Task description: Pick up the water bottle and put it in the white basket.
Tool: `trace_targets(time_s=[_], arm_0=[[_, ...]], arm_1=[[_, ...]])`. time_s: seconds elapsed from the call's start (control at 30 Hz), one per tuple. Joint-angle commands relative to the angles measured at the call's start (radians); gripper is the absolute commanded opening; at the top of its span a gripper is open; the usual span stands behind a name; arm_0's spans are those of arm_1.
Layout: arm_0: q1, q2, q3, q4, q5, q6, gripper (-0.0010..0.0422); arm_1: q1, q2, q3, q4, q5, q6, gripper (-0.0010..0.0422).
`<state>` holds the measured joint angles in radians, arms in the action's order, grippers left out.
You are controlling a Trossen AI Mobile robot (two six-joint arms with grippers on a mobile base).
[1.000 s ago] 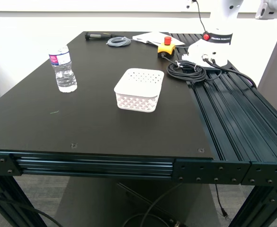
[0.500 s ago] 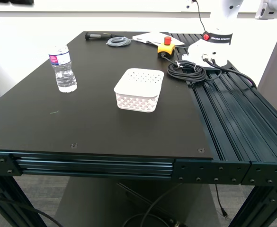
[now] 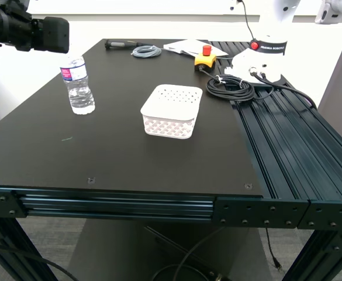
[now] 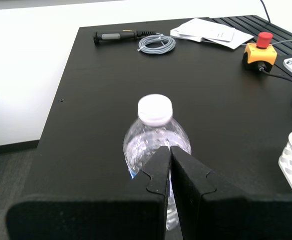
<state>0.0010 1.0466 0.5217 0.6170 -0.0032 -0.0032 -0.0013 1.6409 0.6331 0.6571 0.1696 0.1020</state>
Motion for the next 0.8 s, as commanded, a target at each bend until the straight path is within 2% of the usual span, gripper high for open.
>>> trace_targets(time_s=[0.03, 0.2, 0.57, 0.67, 0.8], arm_0=[[0.000, 0.000, 0.001, 0.003, 0.001, 0.003, 0.0001], [0.000, 0.000, 0.001, 0.003, 0.001, 0.003, 0.0001], [0.000, 0.000, 0.001, 0.002, 0.001, 0.003, 0.0001], [0.000, 0.000, 0.001, 0.003, 0.001, 0.003, 0.0001], [0.000, 0.000, 0.001, 0.003, 0.001, 0.003, 0.0001]], arm_1=[[0.000, 0.025, 0.029, 0.003, 0.005, 0.013, 0.0004], [0.000, 0.043, 0.066, 0.003, 0.020, 0.032, 0.0050], [0.000, 0.109, 0.141, 0.004, 0.079, 0.030, 0.0218], [0.000, 0.153, 0.180, 0.003, 0.081, 0.017, 0.0232], [0.000, 0.220, 0.241, 0.003, 0.087, -0.004, 0.0210]])
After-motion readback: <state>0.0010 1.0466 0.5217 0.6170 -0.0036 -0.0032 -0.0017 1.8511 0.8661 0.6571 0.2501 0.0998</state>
